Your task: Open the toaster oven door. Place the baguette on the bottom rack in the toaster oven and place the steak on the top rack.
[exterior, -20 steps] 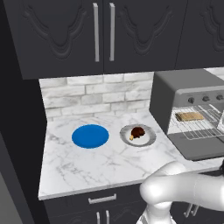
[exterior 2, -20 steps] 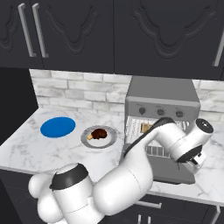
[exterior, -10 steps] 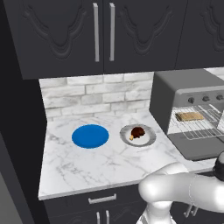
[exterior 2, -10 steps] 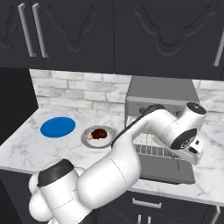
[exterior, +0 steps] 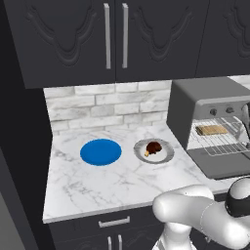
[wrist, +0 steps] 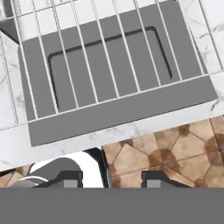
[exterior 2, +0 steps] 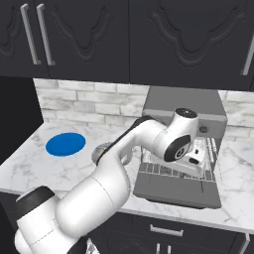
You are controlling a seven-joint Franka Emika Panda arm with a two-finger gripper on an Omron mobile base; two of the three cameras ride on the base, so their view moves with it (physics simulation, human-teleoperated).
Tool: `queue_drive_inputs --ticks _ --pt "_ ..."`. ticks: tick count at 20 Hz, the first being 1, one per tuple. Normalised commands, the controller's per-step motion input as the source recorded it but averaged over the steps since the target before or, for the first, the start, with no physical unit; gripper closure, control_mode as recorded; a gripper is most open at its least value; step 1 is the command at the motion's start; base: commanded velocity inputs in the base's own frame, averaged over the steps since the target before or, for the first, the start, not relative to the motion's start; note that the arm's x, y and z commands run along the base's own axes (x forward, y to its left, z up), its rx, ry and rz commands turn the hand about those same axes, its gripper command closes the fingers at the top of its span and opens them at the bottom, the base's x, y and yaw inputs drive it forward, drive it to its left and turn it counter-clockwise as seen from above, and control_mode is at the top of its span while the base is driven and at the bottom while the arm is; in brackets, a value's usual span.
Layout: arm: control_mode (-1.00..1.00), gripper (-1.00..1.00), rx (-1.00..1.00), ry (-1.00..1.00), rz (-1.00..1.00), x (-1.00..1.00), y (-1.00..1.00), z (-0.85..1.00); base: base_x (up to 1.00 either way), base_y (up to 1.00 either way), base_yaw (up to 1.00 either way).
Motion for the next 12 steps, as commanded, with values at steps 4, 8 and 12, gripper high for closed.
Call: queue_drive_inputs --ticks 4,8,12 --pt "-1.00 -1.00 -0.04 0.01 0.01 -0.06 0.62 0.06 0.00 0.00 0.00" --pt "-1.00 -1.00 0.00 0.12 -0.01 0.07 0.59 0.18 0.00 0.00 0.00" --pt "-1.00 -1.00 0.00 0.12 0.00 0.14 0.55 0.14 0.00 0.00 0.00"
